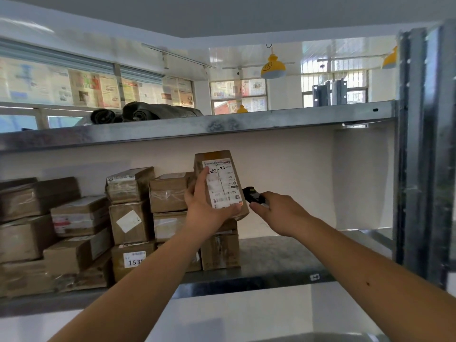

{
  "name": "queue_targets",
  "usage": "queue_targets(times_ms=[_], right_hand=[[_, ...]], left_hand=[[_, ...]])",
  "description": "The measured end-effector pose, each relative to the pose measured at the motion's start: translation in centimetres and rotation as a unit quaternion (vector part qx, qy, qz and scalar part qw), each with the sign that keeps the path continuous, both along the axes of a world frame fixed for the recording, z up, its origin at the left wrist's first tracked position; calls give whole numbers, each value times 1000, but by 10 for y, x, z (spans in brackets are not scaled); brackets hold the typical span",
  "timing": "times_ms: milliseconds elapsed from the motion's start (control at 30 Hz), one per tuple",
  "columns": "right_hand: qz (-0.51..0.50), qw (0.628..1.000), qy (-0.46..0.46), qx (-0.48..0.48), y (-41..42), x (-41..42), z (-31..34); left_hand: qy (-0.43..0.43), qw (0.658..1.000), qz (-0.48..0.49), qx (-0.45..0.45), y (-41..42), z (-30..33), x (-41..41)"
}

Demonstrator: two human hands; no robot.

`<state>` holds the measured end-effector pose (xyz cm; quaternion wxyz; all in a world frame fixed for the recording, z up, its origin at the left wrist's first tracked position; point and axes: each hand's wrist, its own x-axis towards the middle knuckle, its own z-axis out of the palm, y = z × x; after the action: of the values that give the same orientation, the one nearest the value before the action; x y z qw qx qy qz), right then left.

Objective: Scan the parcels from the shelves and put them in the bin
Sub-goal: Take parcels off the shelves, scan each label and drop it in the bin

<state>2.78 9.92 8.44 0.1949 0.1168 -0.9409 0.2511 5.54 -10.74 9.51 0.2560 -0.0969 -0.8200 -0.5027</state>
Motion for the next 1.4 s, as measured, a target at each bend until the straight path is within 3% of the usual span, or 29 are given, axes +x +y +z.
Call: queue_targets(times_ms=[400, 900, 1200, 1400], right_hand=[[-6, 999, -6, -41, 12, 39, -22], [-119, 989, -60, -61, -1, 133, -87], [-137, 975, -95, -150, -49, 184, -134], [-176, 964, -115, -165, -86, 199, -164]], left_hand=[[38, 996, -62, 57, -4, -29, 26], [-88, 961, -212, 156, -29, -104, 81], [-150, 955, -192, 170, -49, -155, 116], [-192, 920, -195, 280, -62, -185, 139]])
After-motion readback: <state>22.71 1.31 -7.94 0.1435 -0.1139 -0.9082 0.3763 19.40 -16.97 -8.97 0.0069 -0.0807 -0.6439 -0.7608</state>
